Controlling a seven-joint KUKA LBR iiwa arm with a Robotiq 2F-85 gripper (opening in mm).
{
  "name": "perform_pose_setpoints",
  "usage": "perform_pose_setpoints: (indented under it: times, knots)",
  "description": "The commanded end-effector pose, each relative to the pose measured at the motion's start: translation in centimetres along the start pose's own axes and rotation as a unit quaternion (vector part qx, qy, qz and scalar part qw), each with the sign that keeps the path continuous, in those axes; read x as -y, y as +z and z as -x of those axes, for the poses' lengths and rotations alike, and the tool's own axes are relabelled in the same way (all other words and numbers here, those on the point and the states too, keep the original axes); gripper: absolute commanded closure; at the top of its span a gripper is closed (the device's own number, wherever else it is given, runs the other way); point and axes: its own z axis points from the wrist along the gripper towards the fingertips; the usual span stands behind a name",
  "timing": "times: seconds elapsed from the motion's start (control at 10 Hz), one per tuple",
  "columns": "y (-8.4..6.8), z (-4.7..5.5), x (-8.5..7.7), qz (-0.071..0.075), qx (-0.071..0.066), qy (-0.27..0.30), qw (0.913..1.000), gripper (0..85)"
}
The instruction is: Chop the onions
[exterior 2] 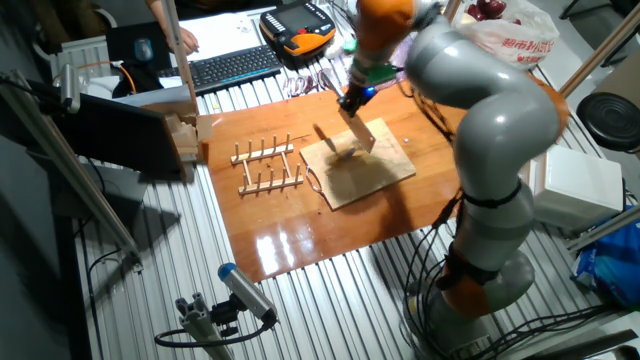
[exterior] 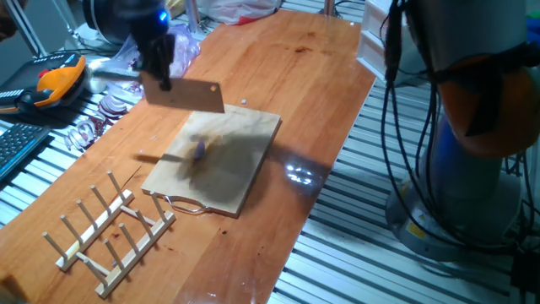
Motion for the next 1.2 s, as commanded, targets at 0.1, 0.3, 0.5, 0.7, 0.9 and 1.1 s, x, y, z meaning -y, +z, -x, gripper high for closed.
perform_pose_setpoints:
  times: [0.1,0.3,0.5,0.7,0.9,1.1]
  knots:
    - [2.4,0.5,0.9,-0.028,-0.004,-0.034,0.9990,85.0]
    - [5.7,0.4,1.9,-0.002,0.005,-0.039,0.9992,85.0]
    - [8.0,0.2,0.8,-0.004,0.019,-0.028,0.9994,85.0]
    - [9.4,-0.1,0.1,-0.009,0.031,-0.025,0.9992,85.0]
    - [10.9,-0.3,0.0,-0.013,0.051,-0.029,0.9982,85.0]
    - [11.5,-0.3,-0.3,-0.010,0.053,-0.030,0.9981,85.0]
